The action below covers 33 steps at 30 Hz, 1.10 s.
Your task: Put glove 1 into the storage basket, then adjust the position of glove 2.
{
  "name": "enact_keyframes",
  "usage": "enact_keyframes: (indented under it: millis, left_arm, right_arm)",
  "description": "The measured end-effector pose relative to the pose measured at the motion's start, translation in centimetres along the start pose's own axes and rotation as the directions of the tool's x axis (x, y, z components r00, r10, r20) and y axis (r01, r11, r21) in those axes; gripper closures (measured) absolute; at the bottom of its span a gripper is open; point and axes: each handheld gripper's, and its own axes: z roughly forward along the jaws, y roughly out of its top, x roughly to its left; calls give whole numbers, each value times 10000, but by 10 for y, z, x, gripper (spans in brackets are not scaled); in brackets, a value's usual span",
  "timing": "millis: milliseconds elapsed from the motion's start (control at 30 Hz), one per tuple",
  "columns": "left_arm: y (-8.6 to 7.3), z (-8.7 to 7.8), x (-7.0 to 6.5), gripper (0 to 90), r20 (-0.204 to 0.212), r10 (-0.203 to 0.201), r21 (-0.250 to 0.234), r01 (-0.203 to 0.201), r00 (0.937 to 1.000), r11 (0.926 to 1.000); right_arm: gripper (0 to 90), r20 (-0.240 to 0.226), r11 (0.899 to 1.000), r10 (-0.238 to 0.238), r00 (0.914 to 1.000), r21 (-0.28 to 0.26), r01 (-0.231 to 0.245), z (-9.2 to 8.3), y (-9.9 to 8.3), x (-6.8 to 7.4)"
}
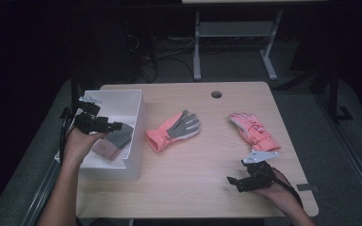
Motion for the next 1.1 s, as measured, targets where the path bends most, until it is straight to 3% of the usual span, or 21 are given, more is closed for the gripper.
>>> enact_keyframes:
  millis: [67, 200, 233, 267, 367, 400, 500, 533, 567, 600, 633, 667, 733, 767, 800, 867, 1000, 1033, 1100]
  left_arm:
    - [1, 0, -5, 268, 162, 96, -27, -95, 9998, 10000]
    - [6, 1, -31, 325, 879, 610, -230, -592, 9943, 9980]
    - [6, 1, -31, 333, 879, 610, -230, -592, 9943, 9980]
    - [8, 1, -42, 348, 1201, 727, -351, -689, 9901, 9970]
    - [10, 1, -52, 408, 1353, 918, -455, -864, 9865, 9952]
    - [13, 2, -65, 444, 1525, 1111, -526, -1042, 9820, 9932]
    - [15, 3, -77, 524, 1668, 1326, -561, -1248, 9770, 9906]
    - [16, 5, -89, 608, 1811, 1563, -663, -1465, 9710, 9870]
    - [16, 5, -89, 642, 1811, 1563, -663, -1465, 9710, 9870]
    - [18, 8, -101, 705, 1956, 1757, -662, -1658, 9648, 9839]
    - [18, 8, -101, 749, 1956, 1757, -662, -1658, 9648, 9839]
    - [20, 11, -108, 749, 2074, 1853, -695, -1745, 9605, 9822]
    - [23, 19, -122, 895, 2266, 2088, -595, -2004, 9514, 9779]
    - [23, 19, -122, 895, 2266, 2088, -595, -2004, 9514, 9779]
    - [25, 26, -133, 896, 2342, 2193, -501, -2136, 9471, 9756]
    - [26, 33, -141, 896, 2423, 2294, -445, -2254, 9427, 9733]
    - [26, 46, -155, 896, 2518, 2341, -429, -2308, 9391, 9721]
    - [27, 53, -161, 895, 2466, 2486, -343, -2480, 9367, 9682]
    - [27, 58, -164, 895, 2456, 2475, -362, -2463, 9372, 9685]
  right_arm:
    - [128, -3, 10000, 5, 10000, -11, -5, 0, 0, 0]
    - [128, -4, 10000, -12, 10000, -41, 12, 0, 0, 0]
    - [128, -4, 10000, -12, 10000, -41, 12, 0, 0, 0]
    - [128, -7, 10000, 17, 10000, -26, -17, 0, 0, 0]
    - [128, -8, 10000, 37, 10000, -1, -37, -1, 0, 0]
    - [128, -11, 10000, 45, 10000, 2, -45, -1, 0, 0]
    - [128, -22, 10000, 45, 10000, -7, -45, -1, 0, 0]
    - [128, -32, 10000, 63, 10000, -13, -63, -1, 0, 0]
    - [128, -32, 10000, 63, 10000, -13, -63, -1, 0, 0]
    - [128, -28, 10000, 45, 10000, -21, -45, -1, 0, -1]
    - [128, -28, 10000, 45, 10000, -21, -45, -1, 0, -1]
    - [128, -26, 10000, 55, 10000, -32, -55, -1, 0, -1]
    - [128, -36, 10000, -42, 10000, -35, 42, 0, 1, 0]
    - [128, -36, 10000, -42, 10000, -35, 42, 0, 1, 0]
    - [128, -59, 10000, 39, 10000, -62, -39, -1, 1, 1]
    - [128, -59, 10000, 4, 10000, -75, -4, -1, 1, 1]
    - [128, -76, 10000, -9, 10000, -73, 8, -2, 1, 0]
    - [128, -80, 10000, -17, 10000, -74, 16, -2, 1, 0]
    - [128, -87, 9999, -55, 9999, -95, 54, -1, 1, 0]
